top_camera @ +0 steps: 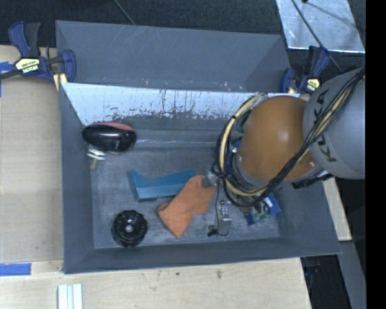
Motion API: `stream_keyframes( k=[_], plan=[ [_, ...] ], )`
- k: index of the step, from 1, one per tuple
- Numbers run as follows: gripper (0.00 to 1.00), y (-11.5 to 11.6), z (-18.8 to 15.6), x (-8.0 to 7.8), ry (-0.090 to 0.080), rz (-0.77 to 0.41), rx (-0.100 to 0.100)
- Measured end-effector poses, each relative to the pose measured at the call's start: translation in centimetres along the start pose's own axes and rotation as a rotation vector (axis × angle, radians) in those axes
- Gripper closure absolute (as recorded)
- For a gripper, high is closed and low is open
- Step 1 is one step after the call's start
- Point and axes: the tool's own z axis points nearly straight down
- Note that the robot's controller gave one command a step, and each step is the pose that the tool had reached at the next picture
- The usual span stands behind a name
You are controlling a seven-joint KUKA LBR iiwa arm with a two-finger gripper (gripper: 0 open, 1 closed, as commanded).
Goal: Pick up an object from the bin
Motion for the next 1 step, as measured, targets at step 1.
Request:
stream_keyframes(
  k=[1],
  plan=[
    [0.0, 0.49, -0.22, -1.44, -0.003, -0.061, 0.001]
  ],
)
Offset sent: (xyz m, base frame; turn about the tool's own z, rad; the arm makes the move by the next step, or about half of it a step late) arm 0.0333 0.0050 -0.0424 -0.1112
